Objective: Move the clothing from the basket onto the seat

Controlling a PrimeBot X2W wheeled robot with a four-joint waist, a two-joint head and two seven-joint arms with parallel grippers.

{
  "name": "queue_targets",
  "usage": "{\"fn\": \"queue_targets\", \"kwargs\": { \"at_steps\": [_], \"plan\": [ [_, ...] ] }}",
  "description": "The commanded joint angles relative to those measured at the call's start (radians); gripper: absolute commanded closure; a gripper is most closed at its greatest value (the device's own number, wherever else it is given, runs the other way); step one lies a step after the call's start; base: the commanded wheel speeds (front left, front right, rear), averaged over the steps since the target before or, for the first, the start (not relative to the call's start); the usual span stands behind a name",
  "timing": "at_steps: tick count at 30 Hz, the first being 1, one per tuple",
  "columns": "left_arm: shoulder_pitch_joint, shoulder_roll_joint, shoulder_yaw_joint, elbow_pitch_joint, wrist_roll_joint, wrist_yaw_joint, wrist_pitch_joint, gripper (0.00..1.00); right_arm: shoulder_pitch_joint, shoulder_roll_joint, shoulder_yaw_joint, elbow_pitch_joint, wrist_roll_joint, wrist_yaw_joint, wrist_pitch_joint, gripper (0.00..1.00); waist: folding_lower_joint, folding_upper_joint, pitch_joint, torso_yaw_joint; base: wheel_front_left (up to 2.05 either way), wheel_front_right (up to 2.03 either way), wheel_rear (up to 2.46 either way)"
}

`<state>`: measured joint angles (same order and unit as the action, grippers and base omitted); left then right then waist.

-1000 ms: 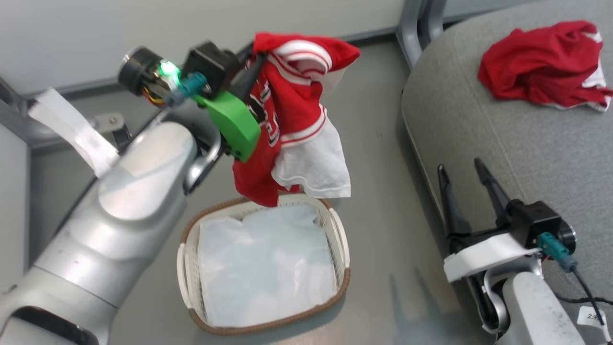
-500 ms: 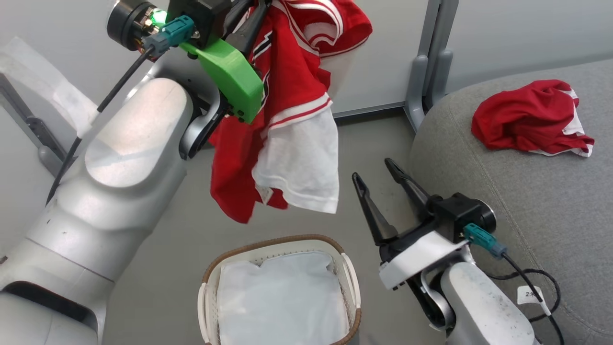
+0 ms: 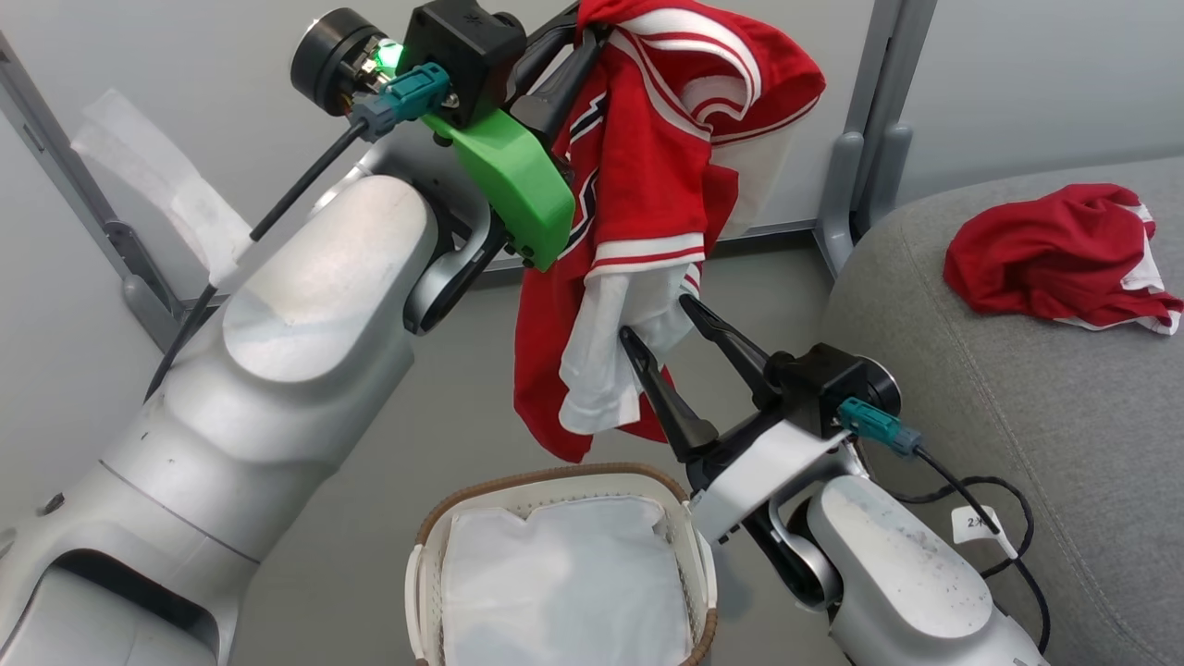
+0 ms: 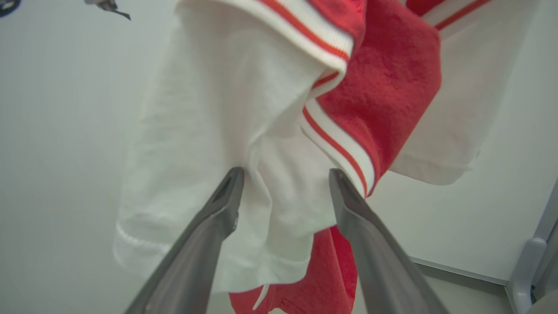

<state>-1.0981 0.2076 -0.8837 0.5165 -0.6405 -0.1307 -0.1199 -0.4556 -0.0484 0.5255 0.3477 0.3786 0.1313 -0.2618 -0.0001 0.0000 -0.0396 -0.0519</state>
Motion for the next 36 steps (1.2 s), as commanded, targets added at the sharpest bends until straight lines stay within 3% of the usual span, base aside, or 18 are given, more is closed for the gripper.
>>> {"fn": "queue_targets", "kwargs": {
  "at_steps": [1, 9, 17, 18, 19, 21, 27, 36],
  "plan": [
    [0.010, -0.004, -0.004, -0.011, -0.009, 0.001, 0.003, 1.00, -0.018, -0.004, 0.011, 0.011, 0.012, -0.001, -0.005, 0.00, 0.0001, 0.0000, -0.003, 0.005, 0.00, 0.00, 0.00],
    [0.014, -0.013, -0.017, -0.036, -0.015, 0.006, 0.015, 1.00, -0.076, -0.004, 0.078, 0.031, 0.087, -0.001, -0.005, 0.00, 0.0001, 0.0000, -0.008, 0.019, 0.00, 0.00, 0.00],
    [0.025, -0.035, -0.034, -0.052, -0.028, 0.006, 0.024, 1.00, -0.150, -0.003, 0.111, 0.161, 0.116, -0.001, -0.005, 0.00, 0.0001, 0.0000, -0.008, 0.045, 0.00, 0.00, 0.00],
    [0.026, -0.038, -0.035, -0.054, -0.032, 0.006, 0.024, 1.00, -0.165, -0.003, 0.123, 0.178, 0.123, -0.001, -0.005, 0.57, 0.0001, 0.0000, -0.009, 0.048, 0.00, 0.00, 0.00],
    [0.029, -0.041, -0.037, -0.056, -0.035, 0.006, 0.024, 1.00, -0.177, -0.003, 0.131, 0.192, 0.128, -0.001, -0.005, 0.65, 0.0001, 0.0000, -0.009, 0.052, 0.00, 0.00, 0.00],
    [0.037, -0.047, -0.040, -0.059, -0.042, 0.005, 0.023, 1.00, -0.203, -0.003, 0.157, 0.216, 0.132, -0.001, -0.005, 1.00, 0.0001, 0.0000, -0.010, 0.058, 0.00, 0.00, 0.00],
    [0.061, -0.028, -0.034, -0.045, -0.059, 0.015, 0.018, 1.00, -0.234, -0.004, 0.178, 0.237, 0.138, -0.001, -0.005, 1.00, 0.0001, 0.0000, -0.012, 0.061, 0.00, 0.00, 0.00],
    [0.091, 0.023, -0.003, 0.013, -0.079, 0.036, -0.005, 1.00, -0.189, -0.004, 0.129, 0.203, 0.093, -0.001, -0.005, 1.00, 0.0001, 0.0000, -0.007, 0.024, 0.00, 0.00, 0.00]
  ]
}}
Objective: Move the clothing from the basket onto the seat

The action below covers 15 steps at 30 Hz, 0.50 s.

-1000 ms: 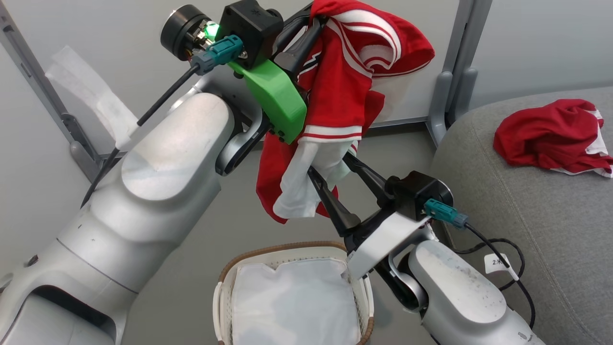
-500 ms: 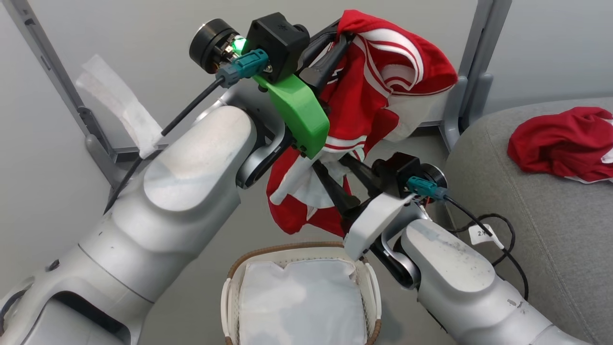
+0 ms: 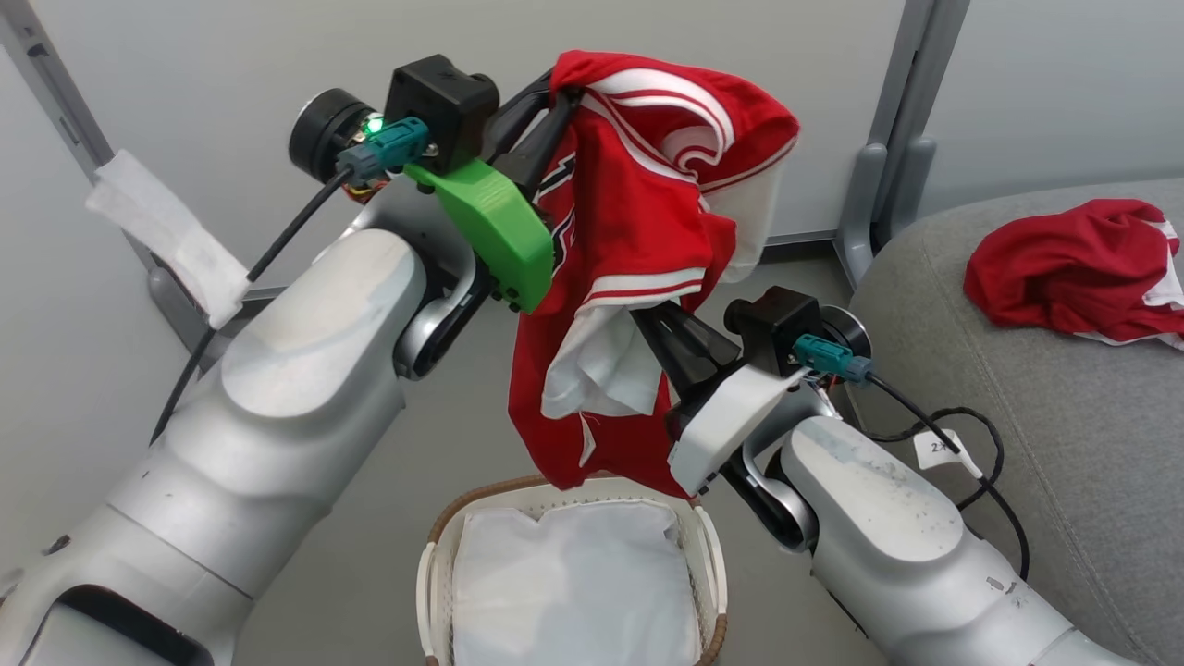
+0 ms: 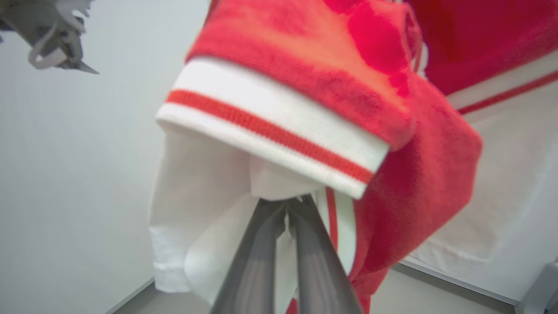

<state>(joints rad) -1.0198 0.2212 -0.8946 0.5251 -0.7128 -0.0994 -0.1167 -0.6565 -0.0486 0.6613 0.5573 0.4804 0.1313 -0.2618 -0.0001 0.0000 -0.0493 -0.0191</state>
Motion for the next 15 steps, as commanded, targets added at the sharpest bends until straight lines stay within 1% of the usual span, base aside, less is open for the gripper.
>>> {"fn": "queue_targets", "kwargs": {
  "at_steps": [1, 5, 6, 7, 8, 9, 10, 15],
  "plan": [
    [0.015, 0.014, 0.011, 0.013, -0.011, 0.006, -0.009, 1.00, 0.019, -0.003, -0.015, -0.015, -0.013, -0.001, -0.005, 1.00, 0.0001, 0.0000, 0.004, -0.014, 0.00, 0.00, 0.00],
    [0.032, 0.032, 0.019, 0.044, -0.020, 0.006, -0.024, 1.00, 0.047, -0.004, -0.060, -0.057, -0.045, -0.001, -0.005, 1.00, 0.0001, 0.0000, 0.010, -0.033, 0.00, 0.00, 0.00],
    [0.037, 0.039, 0.022, 0.050, -0.022, 0.005, -0.031, 0.93, 0.055, -0.003, -0.073, -0.071, -0.053, -0.001, -0.005, 1.00, 0.0001, 0.0000, 0.011, -0.038, 0.00, 0.00, 0.00],
    [0.040, 0.042, 0.023, 0.053, -0.021, 0.005, -0.037, 0.68, 0.061, -0.003, -0.083, -0.081, -0.058, -0.001, -0.005, 1.00, 0.0001, 0.0000, 0.013, -0.042, 0.00, 0.00, 0.00],
    [0.046, 0.045, 0.024, 0.058, -0.022, 0.004, -0.045, 0.40, 0.067, -0.003, -0.096, -0.095, -0.067, -0.001, -0.005, 1.00, 0.0001, 0.0000, 0.014, -0.047, 0.00, 0.00, 0.00],
    [0.052, 0.046, 0.024, 0.062, -0.024, 0.004, -0.050, 0.02, 0.072, -0.003, -0.107, -0.103, -0.074, -0.001, -0.005, 1.00, 0.0001, 0.0000, 0.015, -0.050, 0.00, 0.00, 0.00],
    [0.060, 0.048, 0.023, 0.066, -0.025, 0.003, -0.056, 0.00, 0.078, -0.003, -0.120, -0.115, -0.083, -0.001, -0.005, 1.00, 0.0001, 0.0000, 0.016, -0.055, 0.00, 0.00, 0.00],
    [0.092, 0.045, 0.021, 0.068, -0.039, -0.003, -0.082, 0.00, 0.090, -0.003, -0.176, -0.145, -0.120, -0.001, -0.005, 1.00, 0.0001, 0.0000, 0.023, -0.077, 0.00, 0.00, 0.00]
  ]
}}
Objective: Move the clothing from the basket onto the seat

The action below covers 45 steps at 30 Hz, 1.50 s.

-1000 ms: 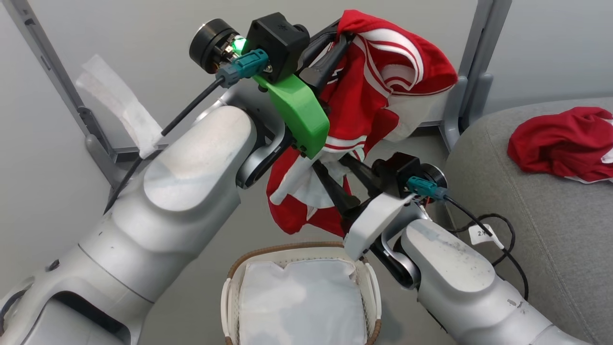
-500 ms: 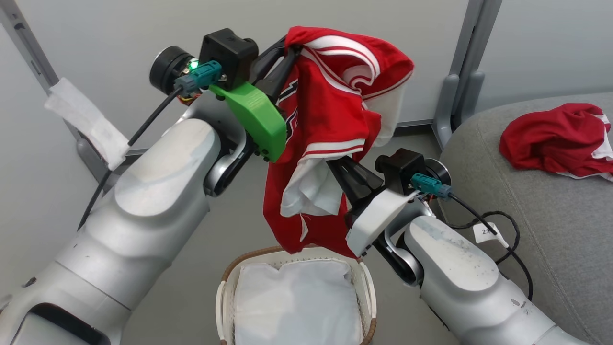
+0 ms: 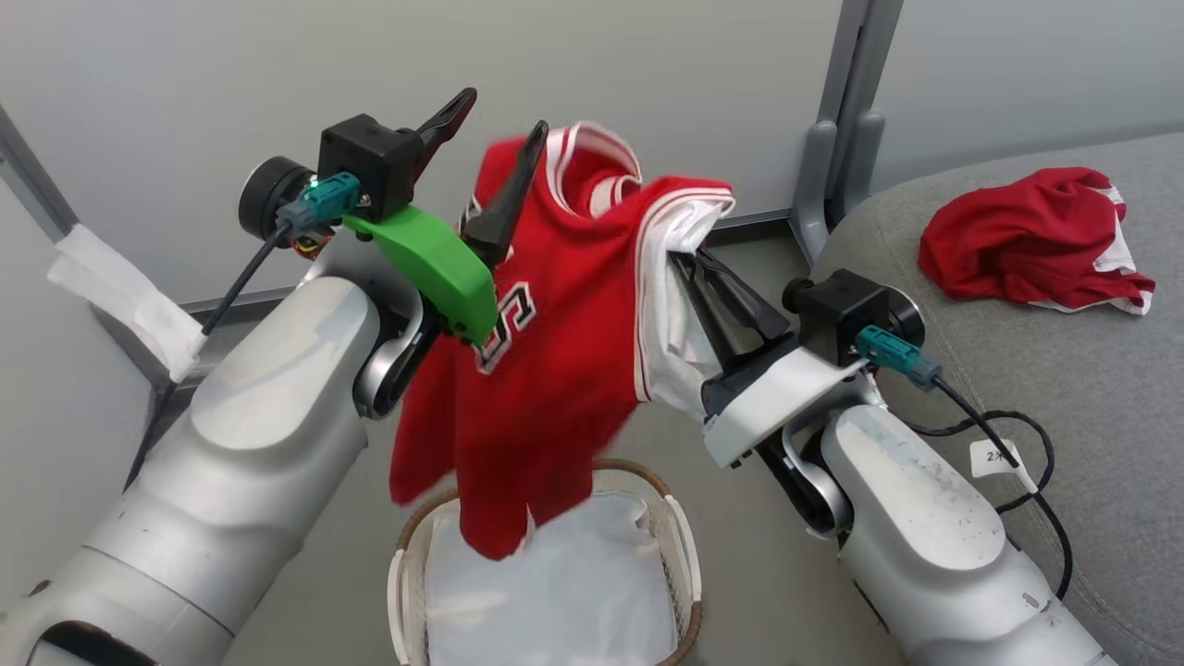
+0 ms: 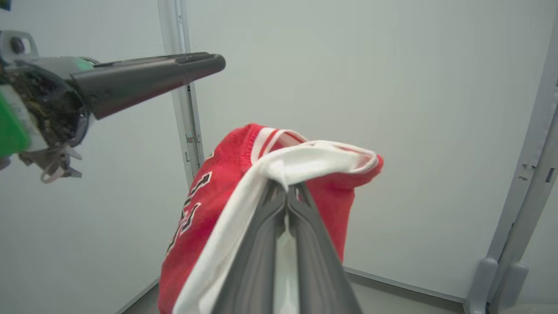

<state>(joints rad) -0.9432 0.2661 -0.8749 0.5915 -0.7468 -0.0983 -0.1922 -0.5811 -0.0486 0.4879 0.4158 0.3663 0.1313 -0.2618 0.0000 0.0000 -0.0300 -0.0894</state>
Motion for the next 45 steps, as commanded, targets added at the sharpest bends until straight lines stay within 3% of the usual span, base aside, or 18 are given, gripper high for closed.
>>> {"fn": "queue_targets", "kwargs": {
  "at_steps": [1, 13, 24, 32, 38, 45],
  "plan": [
    [0.025, -0.004, -0.001, -0.001, -0.010, -0.006, -0.011, 0.00, 0.015, -0.003, -0.016, -0.004, -0.018, -0.001, -0.005, 1.00, 0.0000, 0.0000, 0.005, -0.012, 0.00, 0.00, 0.00],
    [0.151, -0.047, -0.039, -0.088, -0.017, -0.002, -0.052, 0.00, 0.023, -0.059, -0.133, -0.038, -0.093, -0.001, -0.004, 1.00, 0.0000, 0.0000, 0.024, -0.102, 0.00, 0.00, 0.00],
    [0.243, -0.069, -0.085, -0.166, 0.019, 0.025, -0.064, 0.00, 0.035, -0.146, -0.245, -0.164, -0.131, -0.001, 0.058, 1.00, 0.0000, 0.0000, 0.075, -0.281, 0.00, 0.00, 0.00],
    [0.239, -0.060, -0.100, -0.166, 0.036, 0.035, -0.063, 0.00, -0.001, -0.166, -0.255, -0.239, -0.136, -0.001, 0.100, 1.00, 0.0000, 0.0000, 0.128, -0.388, 0.00, 0.00, 0.00],
    [0.217, -0.060, -0.107, -0.160, 0.042, 0.032, -0.060, 0.00, -0.039, -0.177, -0.232, -0.242, -0.130, -0.001, 0.115, 1.00, 0.0000, 0.0000, 0.164, -0.408, 0.00, 0.00, 0.00],
    [0.197, -0.060, -0.114, -0.162, 0.049, 0.030, -0.055, 0.00, -0.140, -0.213, -0.202, -0.187, -0.102, -0.001, 0.138, 1.00, 0.0000, 0.0000, 0.211, -0.372, 0.00, 0.00, 0.00]
  ]
}}
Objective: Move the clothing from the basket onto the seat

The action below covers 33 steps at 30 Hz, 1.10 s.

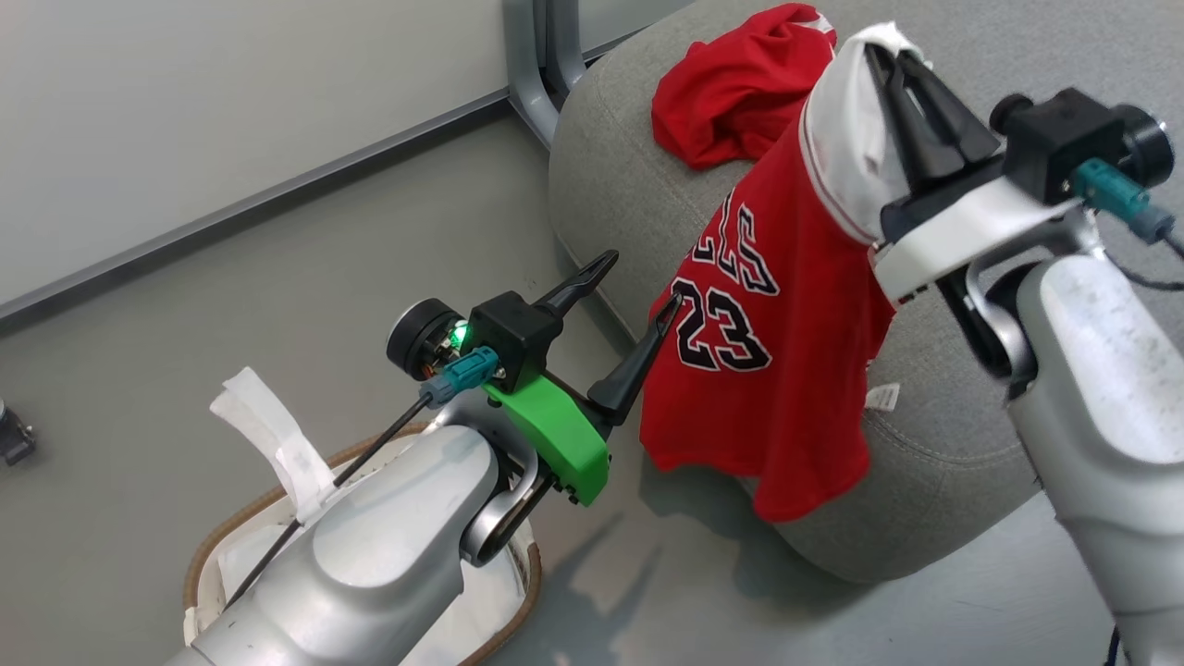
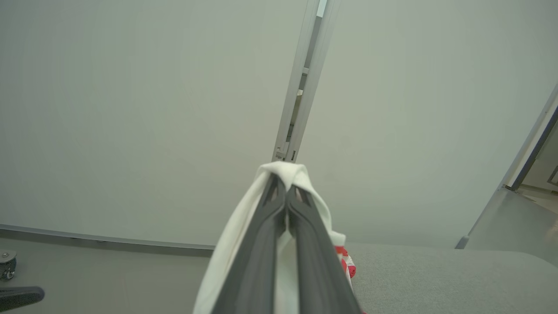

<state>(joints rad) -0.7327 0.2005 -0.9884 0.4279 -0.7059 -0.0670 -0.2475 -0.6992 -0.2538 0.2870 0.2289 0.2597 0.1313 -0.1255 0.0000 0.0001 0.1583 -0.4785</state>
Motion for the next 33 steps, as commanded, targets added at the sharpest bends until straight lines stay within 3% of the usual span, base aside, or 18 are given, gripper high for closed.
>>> {"fn": "queue_targets", "kwargs": {
  "at_steps": [1, 9, 18, 22, 27, 33],
  "plan": [
    [-0.017, 0.006, -0.002, 0.000, 0.010, 0.002, 0.002, 0.00, -0.052, -0.019, 0.000, 0.013, 0.008, -0.001, 0.008, 1.00, 0.0000, -0.0001, 0.033, 0.027, 0.00, 0.00, 0.00],
    [-0.036, 0.017, -0.009, -0.025, 0.033, 0.026, 0.008, 0.00, -0.359, -0.137, -0.024, 0.088, 0.030, -0.001, 0.098, 1.00, 0.0000, -0.0001, 0.120, 0.107, 0.00, 0.00, 0.00],
    [-0.091, 0.037, -0.032, -0.115, 0.093, 0.052, 0.029, 0.00, -0.751, -0.351, -0.088, 0.228, 0.017, -0.001, 0.214, 1.00, 0.0000, -0.0001, 0.257, 0.228, 0.00, 0.00, 0.00],
    [-0.116, 0.054, -0.031, -0.163, 0.115, 0.068, 0.040, 0.00, -0.858, -0.410, -0.119, 0.270, -0.016, -0.001, 0.228, 1.00, 0.0000, -0.0001, 0.311, 0.265, 0.00, 0.00, 0.00],
    [-0.142, 0.062, -0.034, -0.210, 0.130, 0.077, 0.056, 0.00, -0.863, -0.450, -0.184, 0.364, -0.027, -0.001, 0.210, 1.00, 0.0000, -0.0001, 0.375, 0.300, 0.00, 0.00, 0.00],
    [-0.165, 0.072, -0.050, -0.246, 0.144, 0.079, 0.085, 0.00, -0.738, -0.430, -0.296, 0.524, -0.062, -0.001, 0.131, 1.00, 0.0000, -0.0001, 0.441, 0.328, 0.00, 0.00, 0.00]
  ]
}}
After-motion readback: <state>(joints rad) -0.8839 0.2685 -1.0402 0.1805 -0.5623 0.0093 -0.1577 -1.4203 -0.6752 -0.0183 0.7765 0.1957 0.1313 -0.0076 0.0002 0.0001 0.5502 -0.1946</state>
